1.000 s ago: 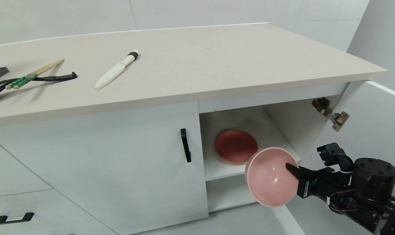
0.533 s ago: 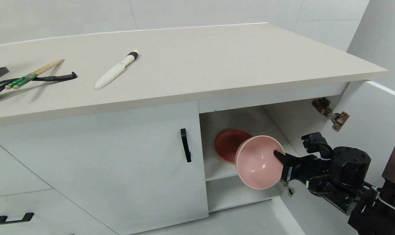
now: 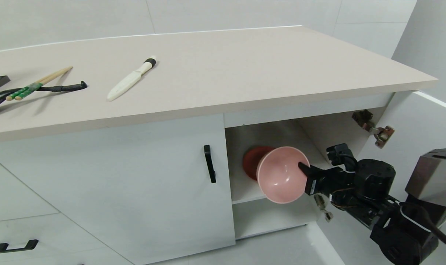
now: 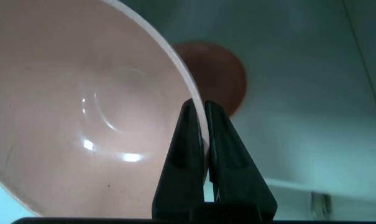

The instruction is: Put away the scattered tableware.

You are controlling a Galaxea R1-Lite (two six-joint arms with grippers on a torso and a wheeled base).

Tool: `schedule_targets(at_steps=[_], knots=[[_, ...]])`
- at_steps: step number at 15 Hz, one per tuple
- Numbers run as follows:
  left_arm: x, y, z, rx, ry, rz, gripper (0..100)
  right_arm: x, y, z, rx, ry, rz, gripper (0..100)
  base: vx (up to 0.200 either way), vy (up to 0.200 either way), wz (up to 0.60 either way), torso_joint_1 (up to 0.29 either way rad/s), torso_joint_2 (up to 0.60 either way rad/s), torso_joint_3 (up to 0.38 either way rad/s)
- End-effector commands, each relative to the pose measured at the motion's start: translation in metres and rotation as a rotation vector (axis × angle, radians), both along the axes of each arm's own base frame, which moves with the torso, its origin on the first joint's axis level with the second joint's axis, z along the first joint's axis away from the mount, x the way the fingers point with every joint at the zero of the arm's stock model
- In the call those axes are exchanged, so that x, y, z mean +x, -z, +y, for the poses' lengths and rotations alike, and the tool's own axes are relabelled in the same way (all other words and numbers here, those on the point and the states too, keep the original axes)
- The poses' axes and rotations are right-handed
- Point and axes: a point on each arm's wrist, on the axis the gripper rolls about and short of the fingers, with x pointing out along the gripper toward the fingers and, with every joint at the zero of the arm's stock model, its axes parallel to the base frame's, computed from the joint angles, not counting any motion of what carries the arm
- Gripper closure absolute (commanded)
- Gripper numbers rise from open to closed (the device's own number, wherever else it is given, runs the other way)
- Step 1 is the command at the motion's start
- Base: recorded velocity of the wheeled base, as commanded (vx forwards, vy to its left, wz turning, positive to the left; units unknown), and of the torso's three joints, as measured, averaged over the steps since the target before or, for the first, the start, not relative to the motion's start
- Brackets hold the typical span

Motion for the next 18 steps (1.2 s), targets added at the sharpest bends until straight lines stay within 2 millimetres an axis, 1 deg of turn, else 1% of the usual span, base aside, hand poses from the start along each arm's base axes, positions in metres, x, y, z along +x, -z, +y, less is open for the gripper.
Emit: schedule_targets(at_steps=[1,3,4,5,6,8,10,12,14,15,18], knots=[[0.000,0.000,0.000,0.003,-0.001,0.000,0,0.017,0.005,0.008,0.010,-0.002,-0.023,100,0.000,0.000,0.00,0.000,0.00,0.000],[0.000,0.000,0.000,0.004,-0.001,0.000,0,0.025,0.005,0.011,0.020,-0.002,-0.044,100,0.000,0.000,0.00,0.000,0.00,0.000],[0.000,0.000,0.000,0.004,-0.001,0.000,0,0.033,0.005,0.015,0.017,-0.002,-0.035,100,0.000,0.000,0.00,0.000,0.00,0.000],[0.000,0.000,0.000,0.004,-0.001,0.000,0,0.046,0.004,0.016,0.014,0.011,-0.028,100,0.000,0.000,0.00,0.000,0.00,0.000],[0.000,0.000,0.000,0.003,-0.003,0.000,0,0.055,0.003,0.015,0.012,0.021,-0.024,100,0.000,0.000,0.00,0.000,0.00,0.000],[0.000,0.000,0.000,0.000,-0.007,0.000,0,0.068,0.002,0.019,0.000,0.018,0.006,100,0.000,0.000,0.00,0.000,0.00,0.000],[0.000,0.000,0.000,-0.003,-0.007,0.000,0,0.083,0.009,0.019,-0.005,0.026,0.021,100,0.000,0.000,0.00,0.000,0.00,0.000],[0.000,0.000,0.000,-0.005,-0.007,0.000,0,0.092,0.020,0.015,-0.011,0.043,0.037,100,0.000,0.000,0.00,0.000,0.00,0.000],[0.000,0.000,0.000,-0.005,-0.007,0.000,0,0.095,0.026,0.011,-0.014,0.056,0.050,100,0.000,0.000,0.00,0.000,0.00,0.000],[0.000,0.000,0.000,-0.005,-0.007,0.000,0,0.097,0.028,0.010,-0.015,0.059,0.052,100,0.000,0.000,0.00,0.000,0.00,0.000],[0.000,0.000,0.000,-0.005,-0.009,0.000,0,0.102,0.026,0.013,-0.005,0.057,0.027,100,0.000,0.000,0.00,0.000,0.00,0.000]])
